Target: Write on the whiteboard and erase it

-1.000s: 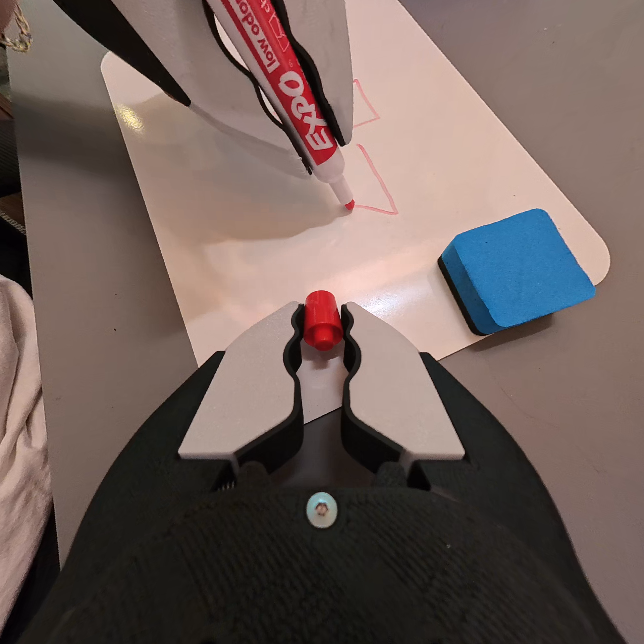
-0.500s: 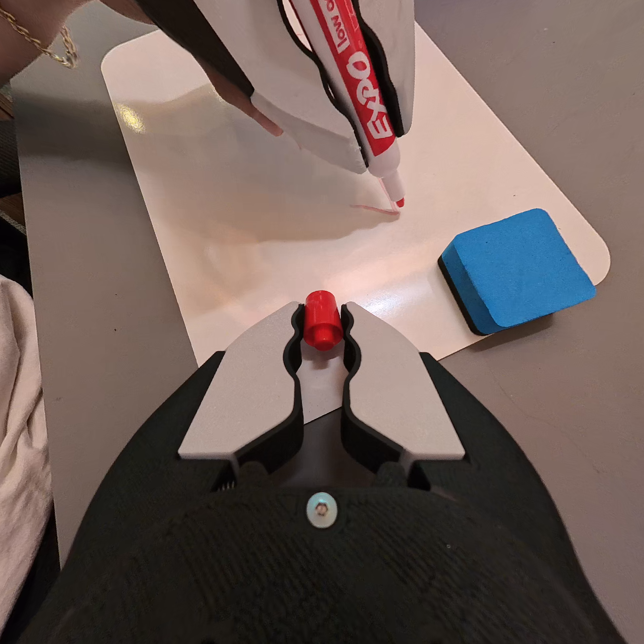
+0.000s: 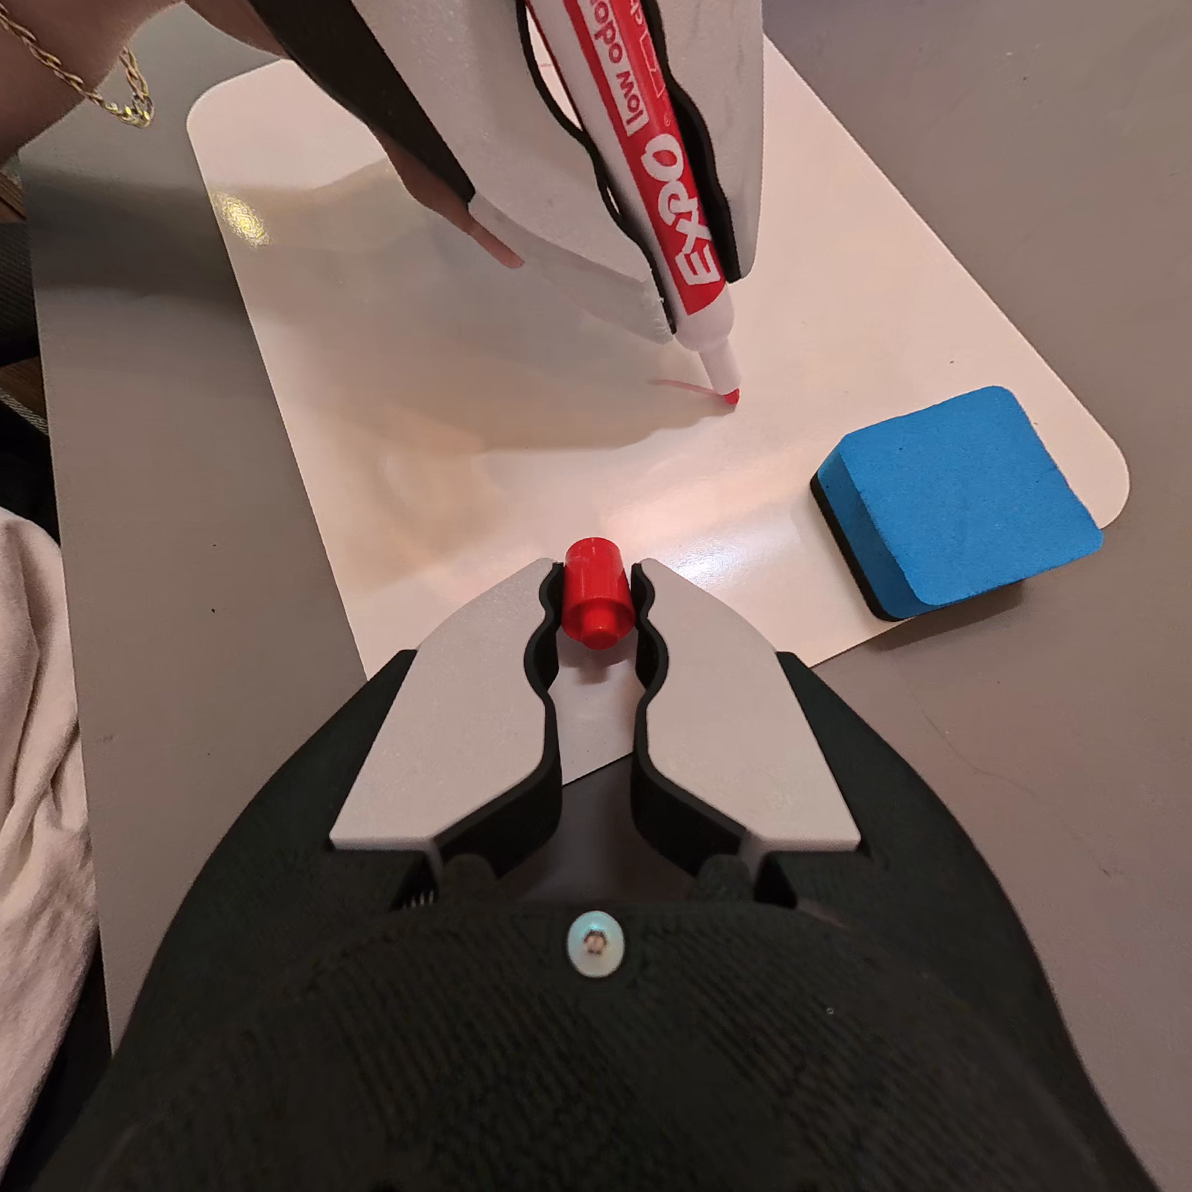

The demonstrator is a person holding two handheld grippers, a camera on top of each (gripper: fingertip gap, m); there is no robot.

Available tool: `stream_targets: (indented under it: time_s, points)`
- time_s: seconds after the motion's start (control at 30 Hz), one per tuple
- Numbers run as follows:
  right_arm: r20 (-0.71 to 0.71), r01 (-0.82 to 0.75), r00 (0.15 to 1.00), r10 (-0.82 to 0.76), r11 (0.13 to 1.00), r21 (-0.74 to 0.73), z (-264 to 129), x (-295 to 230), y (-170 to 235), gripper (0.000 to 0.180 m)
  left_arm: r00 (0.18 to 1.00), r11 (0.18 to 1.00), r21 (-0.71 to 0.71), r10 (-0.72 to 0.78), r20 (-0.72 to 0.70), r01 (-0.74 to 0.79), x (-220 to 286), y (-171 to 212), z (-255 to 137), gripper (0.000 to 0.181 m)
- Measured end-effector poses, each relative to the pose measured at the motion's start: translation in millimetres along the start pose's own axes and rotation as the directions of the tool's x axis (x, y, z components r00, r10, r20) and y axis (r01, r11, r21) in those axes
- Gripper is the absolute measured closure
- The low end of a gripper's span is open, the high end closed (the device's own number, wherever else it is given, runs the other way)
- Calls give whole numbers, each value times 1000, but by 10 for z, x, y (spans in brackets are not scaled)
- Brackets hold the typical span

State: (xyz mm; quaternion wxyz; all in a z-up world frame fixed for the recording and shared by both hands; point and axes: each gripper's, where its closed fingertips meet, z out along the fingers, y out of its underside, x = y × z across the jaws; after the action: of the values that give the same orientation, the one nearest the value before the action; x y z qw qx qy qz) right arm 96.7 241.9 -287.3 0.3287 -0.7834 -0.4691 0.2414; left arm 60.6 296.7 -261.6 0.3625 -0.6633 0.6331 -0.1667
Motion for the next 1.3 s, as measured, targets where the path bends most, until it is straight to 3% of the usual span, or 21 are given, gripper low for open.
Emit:
stream_targets:
  time_s: [0.83, 1.0, 1.17, 1.3]
  points:
    - [0, 0, 1000, 0, 1000, 0, 0, 1, 0, 160, 996, 999, -30, -36, 76, 39, -230, 177, -112, 162]
    - [0, 0, 1000, 0, 1000, 0, 0, 1, 0, 160, 987, 965, 212, -162, 10, 156, -238, -219, -303, 162]
    - [9, 6, 1000, -6, 1000, 0, -15, -6, 14, 159, 996, 990, 109, -91, -2, 90, -106, -192, -67, 162]
    - [3, 1, 1000, -1, 1000, 0, -50, 22, 44, 159, 996, 990, 103, -91, -10, 92, -90, -222, 60, 162]
